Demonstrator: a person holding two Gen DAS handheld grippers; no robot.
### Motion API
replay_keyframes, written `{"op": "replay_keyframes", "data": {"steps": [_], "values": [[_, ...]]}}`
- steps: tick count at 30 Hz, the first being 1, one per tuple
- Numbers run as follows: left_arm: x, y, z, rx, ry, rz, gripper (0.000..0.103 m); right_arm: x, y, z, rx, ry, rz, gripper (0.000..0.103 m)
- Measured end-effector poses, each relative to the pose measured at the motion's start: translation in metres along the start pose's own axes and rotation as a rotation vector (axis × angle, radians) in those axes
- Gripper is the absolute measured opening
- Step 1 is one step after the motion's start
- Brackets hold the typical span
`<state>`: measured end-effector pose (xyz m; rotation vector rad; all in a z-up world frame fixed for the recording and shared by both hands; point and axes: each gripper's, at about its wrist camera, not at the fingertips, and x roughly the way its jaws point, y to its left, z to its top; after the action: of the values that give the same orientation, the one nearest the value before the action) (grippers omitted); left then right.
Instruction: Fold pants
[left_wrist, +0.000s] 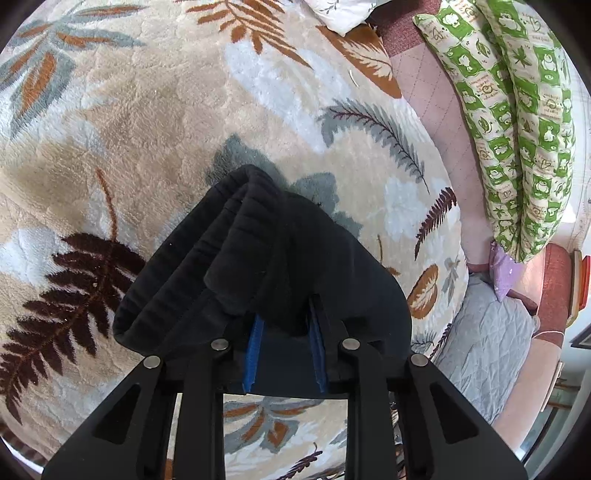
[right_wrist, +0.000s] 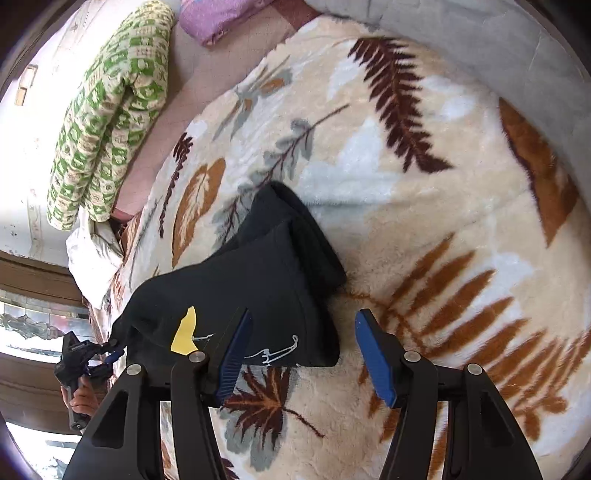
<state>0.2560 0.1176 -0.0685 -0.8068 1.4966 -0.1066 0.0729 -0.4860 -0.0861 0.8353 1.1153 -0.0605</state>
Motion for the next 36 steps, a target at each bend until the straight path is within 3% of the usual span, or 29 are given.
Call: {"op": "replay_keyframes", "data": {"steps": [2,4,5,6,11,23,29,31,36], "values": [[0.001,0.002,0.001,-0.004,0.003,0.000,0.022,0.005,0.002,-0.003,-0.012,0.001,0.001,0.050],[0.001,0.005,0.002,-0.005,0.004,0.001,0.022,0.012,0.002,-0.007,-0.024,0.013,-0.015,0.031],[0.001,0.005,0.001,0.000,-0.001,0.006,0.021,0.015,0.002,-0.009,-0.034,0.020,-0.033,0.017],[0.002,0.003,0.001,0.005,-0.002,0.011,0.016,0.017,0.003,-0.011,-0.051,0.016,-0.051,0.012],[-0.003,-0.003,-0.003,0.040,-0.020,0.015,0.007,0.003,0.019,-0.012,-0.153,-0.012,-0.048,0.009],[-0.025,0.002,-0.007,0.055,-0.077,0.029,0.007,-0.037,0.084,0.012,-0.344,-0.084,-0.075,0.004],[-0.019,-0.003,-0.009,0.095,-0.062,-0.044,0.007,-0.034,0.086,0.016,-0.345,-0.080,-0.083,0.004],[-0.017,-0.005,-0.009,0.112,-0.064,-0.053,0.009,-0.030,0.080,0.016,-0.332,-0.072,-0.083,0.004],[-0.010,-0.001,-0.008,0.124,-0.086,-0.057,0.035,-0.021,0.067,0.014,-0.301,-0.052,-0.077,0.005]]}}
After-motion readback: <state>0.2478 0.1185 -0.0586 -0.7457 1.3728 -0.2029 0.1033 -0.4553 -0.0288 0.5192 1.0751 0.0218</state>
